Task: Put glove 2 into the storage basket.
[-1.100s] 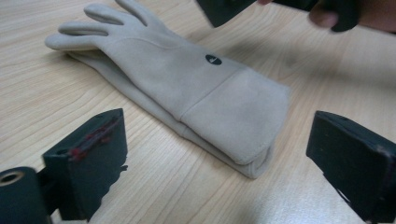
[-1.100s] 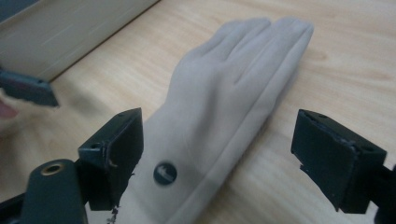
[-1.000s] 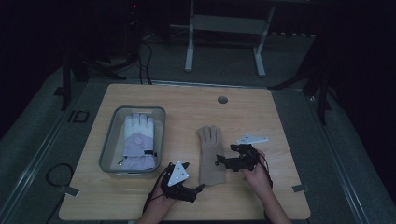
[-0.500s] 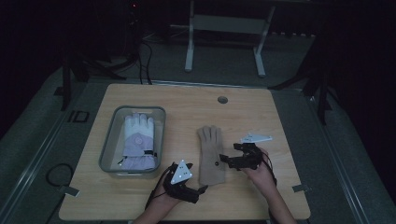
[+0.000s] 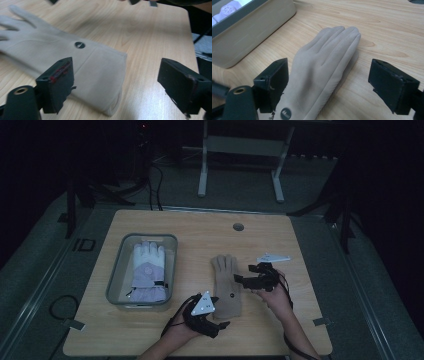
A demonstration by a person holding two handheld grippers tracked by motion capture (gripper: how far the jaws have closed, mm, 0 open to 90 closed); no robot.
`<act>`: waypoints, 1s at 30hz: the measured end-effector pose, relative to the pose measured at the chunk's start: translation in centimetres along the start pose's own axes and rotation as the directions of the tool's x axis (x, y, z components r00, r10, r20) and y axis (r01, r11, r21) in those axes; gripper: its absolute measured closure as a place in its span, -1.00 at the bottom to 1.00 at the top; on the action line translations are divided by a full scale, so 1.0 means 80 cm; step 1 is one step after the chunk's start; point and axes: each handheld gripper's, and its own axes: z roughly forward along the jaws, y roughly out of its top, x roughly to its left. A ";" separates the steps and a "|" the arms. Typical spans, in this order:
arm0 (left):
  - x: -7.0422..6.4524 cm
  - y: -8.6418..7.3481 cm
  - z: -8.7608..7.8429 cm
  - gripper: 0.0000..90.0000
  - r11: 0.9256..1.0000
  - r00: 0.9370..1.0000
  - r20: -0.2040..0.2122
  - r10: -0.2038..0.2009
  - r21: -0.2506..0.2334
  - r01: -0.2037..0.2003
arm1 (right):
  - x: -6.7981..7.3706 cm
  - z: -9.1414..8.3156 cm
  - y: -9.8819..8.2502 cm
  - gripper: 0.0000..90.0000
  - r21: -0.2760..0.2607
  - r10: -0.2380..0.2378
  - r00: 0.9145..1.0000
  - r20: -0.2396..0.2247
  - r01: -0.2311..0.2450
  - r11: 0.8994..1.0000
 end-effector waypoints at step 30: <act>0.029 0.010 0.048 -0.02 0.980 0.994 0.095 0.056 0.187 -0.073 | -0.025 0.078 -0.008 -0.12 0.114 0.119 0.992 -0.050 -0.113 0.987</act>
